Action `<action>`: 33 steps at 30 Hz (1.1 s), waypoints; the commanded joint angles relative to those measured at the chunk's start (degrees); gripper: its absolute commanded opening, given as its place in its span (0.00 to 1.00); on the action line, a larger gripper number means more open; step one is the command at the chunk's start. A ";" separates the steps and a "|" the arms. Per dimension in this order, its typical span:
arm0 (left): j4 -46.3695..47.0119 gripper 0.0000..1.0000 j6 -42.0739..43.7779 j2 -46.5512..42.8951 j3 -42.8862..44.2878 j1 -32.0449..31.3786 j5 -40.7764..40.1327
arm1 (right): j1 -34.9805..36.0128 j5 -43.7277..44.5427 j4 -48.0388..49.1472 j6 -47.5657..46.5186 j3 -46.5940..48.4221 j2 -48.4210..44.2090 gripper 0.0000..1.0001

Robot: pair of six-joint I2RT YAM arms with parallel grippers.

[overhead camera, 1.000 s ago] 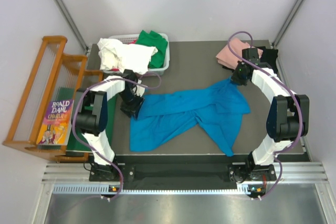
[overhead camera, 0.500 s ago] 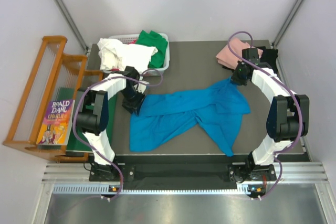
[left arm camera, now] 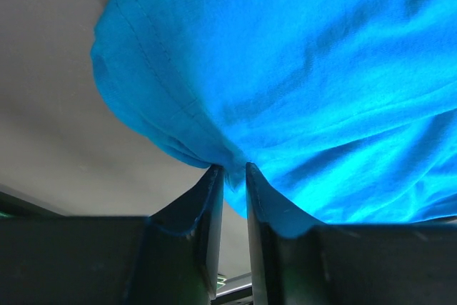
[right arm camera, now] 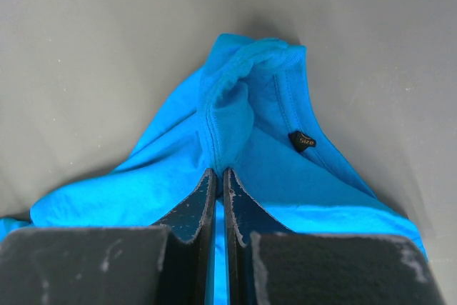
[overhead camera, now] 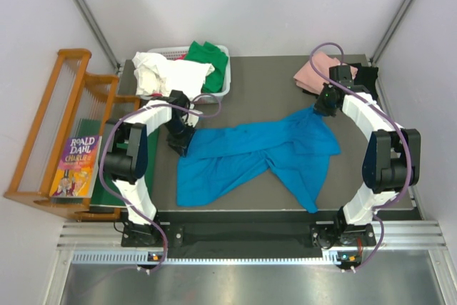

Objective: Fold and stack the t-shirts
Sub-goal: Flatten the tshirt out

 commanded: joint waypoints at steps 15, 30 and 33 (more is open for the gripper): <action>1.12 0.00 0.43 0.25 0.13 -0.32 -0.51 | -0.43 -0.03 2.02 -0.20 0.56 -2.37 0.00; 0.86 0.75 -0.71 -2.92 0.57 -0.58 -5.17 | -0.43 -0.12 2.02 -0.29 0.56 -2.55 0.00; 0.24 0.77 -1.50 -4.14 0.13 -2.24 -4.99 | -0.43 -0.12 2.02 -0.20 0.47 -2.73 0.00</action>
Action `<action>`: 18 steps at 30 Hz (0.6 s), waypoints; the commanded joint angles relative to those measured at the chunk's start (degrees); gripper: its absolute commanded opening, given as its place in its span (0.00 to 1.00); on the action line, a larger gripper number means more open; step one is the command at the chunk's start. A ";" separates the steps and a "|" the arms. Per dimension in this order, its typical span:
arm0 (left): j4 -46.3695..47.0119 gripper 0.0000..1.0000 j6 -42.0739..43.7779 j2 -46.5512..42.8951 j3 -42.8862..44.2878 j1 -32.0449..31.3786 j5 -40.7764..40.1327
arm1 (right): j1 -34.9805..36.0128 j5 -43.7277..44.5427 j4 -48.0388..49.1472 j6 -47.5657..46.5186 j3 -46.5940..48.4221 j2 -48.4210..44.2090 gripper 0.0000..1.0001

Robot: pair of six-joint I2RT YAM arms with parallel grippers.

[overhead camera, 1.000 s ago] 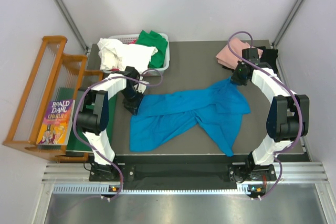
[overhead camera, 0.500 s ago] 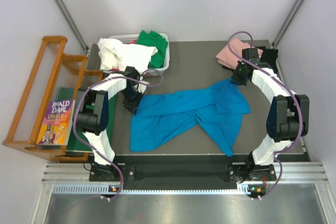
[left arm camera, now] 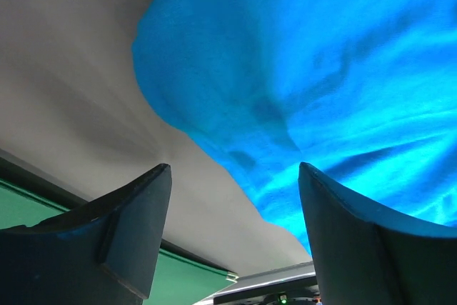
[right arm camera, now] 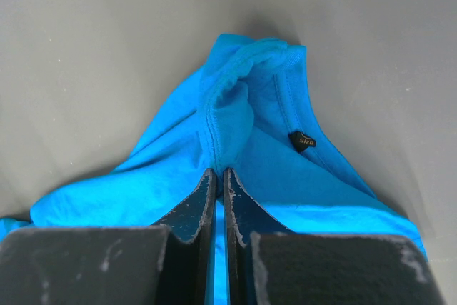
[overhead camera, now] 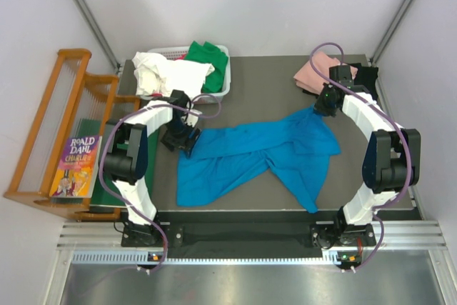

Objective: Fold and stack the t-shirts
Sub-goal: Flatten the tshirt out

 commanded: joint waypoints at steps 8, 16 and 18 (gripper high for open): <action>-1.60 0.76 -4.27 -6.39 -0.81 -7.65 0.93 | -0.52 -0.10 2.11 -0.11 0.47 -2.55 0.00; -0.90 0.75 -4.09 -4.20 -2.92 -8.01 1.99 | -0.43 -0.10 2.02 -0.20 0.29 -2.73 0.00; -0.90 0.75 -3.92 -3.67 -3.01 -8.01 2.08 | -0.43 -0.10 2.02 -0.20 0.29 -2.73 0.00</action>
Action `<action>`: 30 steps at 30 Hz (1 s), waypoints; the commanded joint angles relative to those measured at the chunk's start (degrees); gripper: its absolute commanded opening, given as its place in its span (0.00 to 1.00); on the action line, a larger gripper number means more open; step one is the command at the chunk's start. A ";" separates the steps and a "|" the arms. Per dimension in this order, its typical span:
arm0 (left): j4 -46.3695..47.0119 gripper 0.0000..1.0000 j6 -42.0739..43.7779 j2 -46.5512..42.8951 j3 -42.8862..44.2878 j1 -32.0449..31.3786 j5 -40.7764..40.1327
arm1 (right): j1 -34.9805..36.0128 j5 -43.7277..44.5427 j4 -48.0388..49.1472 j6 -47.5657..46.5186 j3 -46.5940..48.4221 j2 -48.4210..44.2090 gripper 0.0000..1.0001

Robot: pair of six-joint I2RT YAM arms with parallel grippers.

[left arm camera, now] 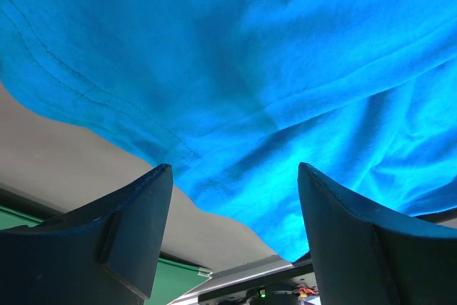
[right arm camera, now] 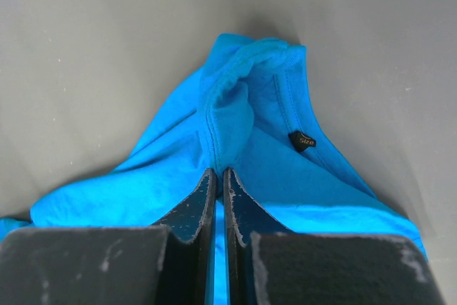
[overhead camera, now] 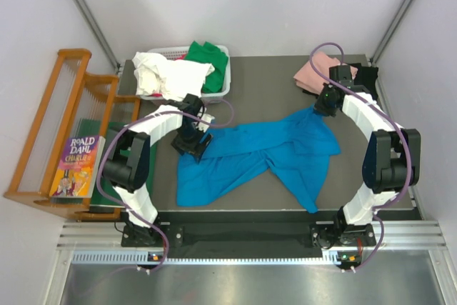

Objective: Fold and stack the t-shirts
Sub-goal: Flatten the tshirt out

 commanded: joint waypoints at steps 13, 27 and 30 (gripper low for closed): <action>2.22 0.75 0.04 5.73 0.99 0.21 -0.16 | -0.43 -0.10 1.76 -0.46 0.91 -2.64 0.00; 0.20 0.73 2.24 6.35 4.60 0.30 0.11 | -0.43 -0.10 2.29 -0.64 0.29 -2.20 0.00; -0.41 0.72 2.68 6.97 5.65 0.39 0.54 | -0.43 -0.10 2.46 -0.55 0.12 -2.20 0.00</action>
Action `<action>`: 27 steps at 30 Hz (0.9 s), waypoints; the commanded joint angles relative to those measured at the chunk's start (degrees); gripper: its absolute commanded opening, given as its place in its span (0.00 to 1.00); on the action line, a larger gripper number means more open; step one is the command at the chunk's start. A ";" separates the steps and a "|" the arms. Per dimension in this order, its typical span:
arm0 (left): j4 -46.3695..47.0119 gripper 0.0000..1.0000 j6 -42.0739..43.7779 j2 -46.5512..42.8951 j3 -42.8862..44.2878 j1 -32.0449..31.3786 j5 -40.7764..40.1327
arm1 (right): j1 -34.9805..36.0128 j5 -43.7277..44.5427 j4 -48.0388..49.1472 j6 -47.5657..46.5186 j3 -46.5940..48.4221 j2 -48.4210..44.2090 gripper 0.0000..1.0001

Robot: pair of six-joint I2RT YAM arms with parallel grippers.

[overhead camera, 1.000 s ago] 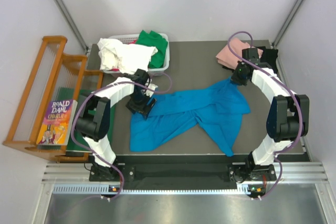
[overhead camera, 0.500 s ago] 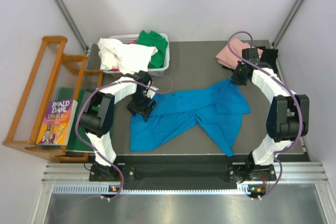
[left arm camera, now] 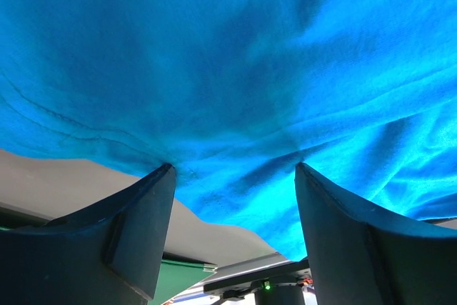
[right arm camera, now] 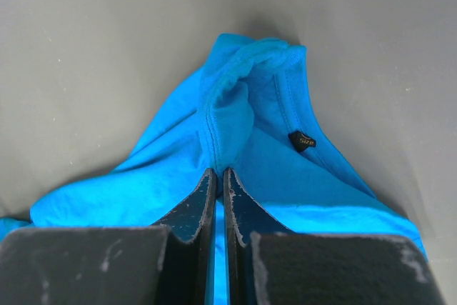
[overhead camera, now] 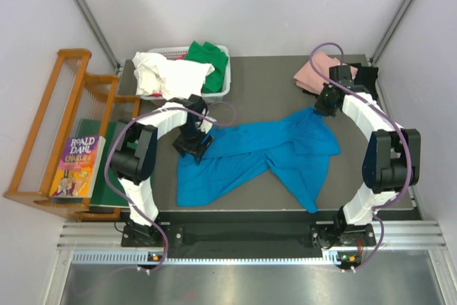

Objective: Fold and stack the t-shirts
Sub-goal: Flatten the tshirt out

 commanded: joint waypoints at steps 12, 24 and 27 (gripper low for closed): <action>0.87 0.64 2.48 3.00 3.32 2.60 7.79 | -0.43 -0.08 2.29 -0.75 -0.06 -2.81 0.00; 2.54 0.63 3.89 2.39 -0.28 4.80 5.78 | -0.52 0.01 2.20 -0.66 0.03 -2.99 0.00; 3.15 0.63 4.33 1.51 -1.78 4.89 4.89 | -0.43 -0.08 2.11 -0.66 0.29 -2.99 0.00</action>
